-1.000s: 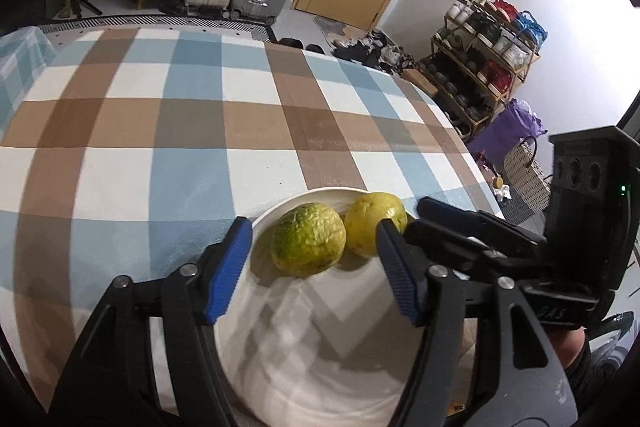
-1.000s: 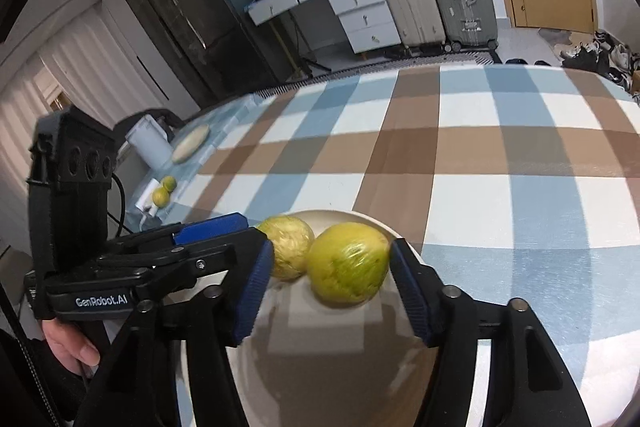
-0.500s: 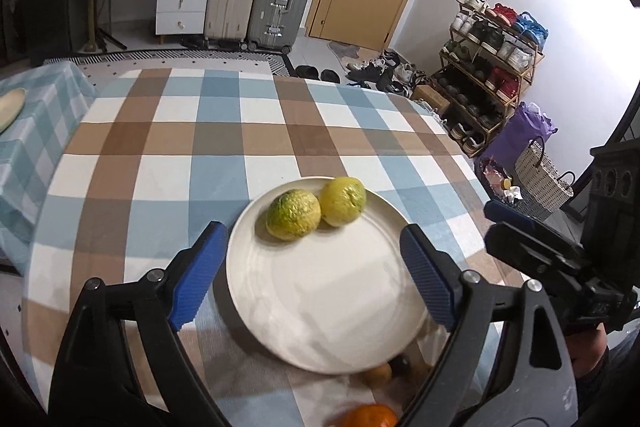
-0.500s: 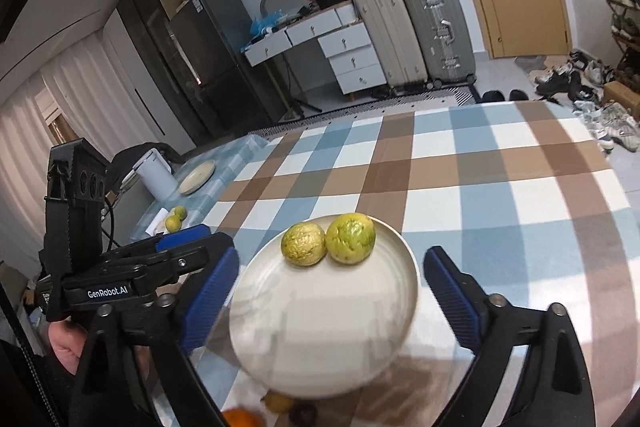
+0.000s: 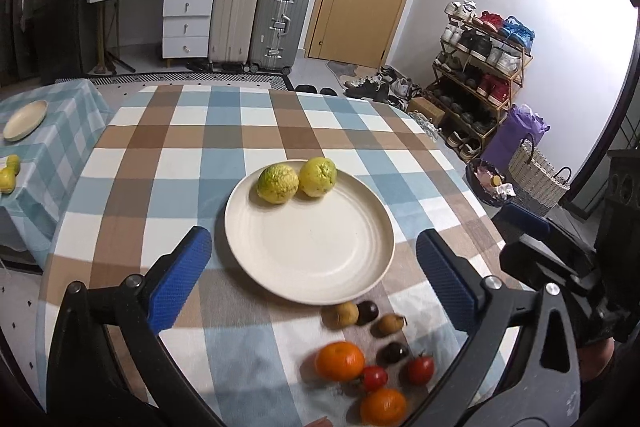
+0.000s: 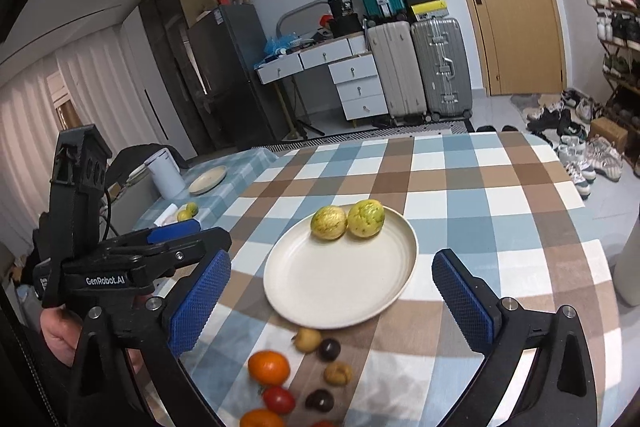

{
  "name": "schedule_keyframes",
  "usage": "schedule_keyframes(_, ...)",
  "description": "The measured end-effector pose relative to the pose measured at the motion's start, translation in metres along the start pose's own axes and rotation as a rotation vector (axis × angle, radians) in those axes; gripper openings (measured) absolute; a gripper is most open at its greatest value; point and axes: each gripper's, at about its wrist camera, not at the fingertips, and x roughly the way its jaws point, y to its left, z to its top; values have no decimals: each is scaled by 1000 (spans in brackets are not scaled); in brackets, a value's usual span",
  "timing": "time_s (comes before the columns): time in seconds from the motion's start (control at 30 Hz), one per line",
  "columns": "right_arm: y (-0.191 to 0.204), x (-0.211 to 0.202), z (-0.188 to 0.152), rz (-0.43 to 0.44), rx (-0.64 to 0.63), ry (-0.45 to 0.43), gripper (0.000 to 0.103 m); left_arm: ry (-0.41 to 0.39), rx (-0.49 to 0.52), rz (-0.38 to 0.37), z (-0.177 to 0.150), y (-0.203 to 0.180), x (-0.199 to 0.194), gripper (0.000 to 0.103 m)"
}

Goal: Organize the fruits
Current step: 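Withdraw both grippers from the plate back toward the remaining fruits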

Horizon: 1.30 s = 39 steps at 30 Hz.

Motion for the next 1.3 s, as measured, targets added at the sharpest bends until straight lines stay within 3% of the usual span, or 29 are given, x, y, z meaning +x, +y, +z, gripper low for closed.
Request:
schedule_keyframes(0.33,25,-23,-42,7,-32,11,103,3,-43,-14,-54,6,-36,102)
schedule_keyframes(0.87,53,-15,-121,29,-55,129,103,80,-88,16,-135,36,-28,102)
schedule_keyframes(1.3,64,4,-141,78,-83,191,102,83,-104,21,-145,45,-25,102)
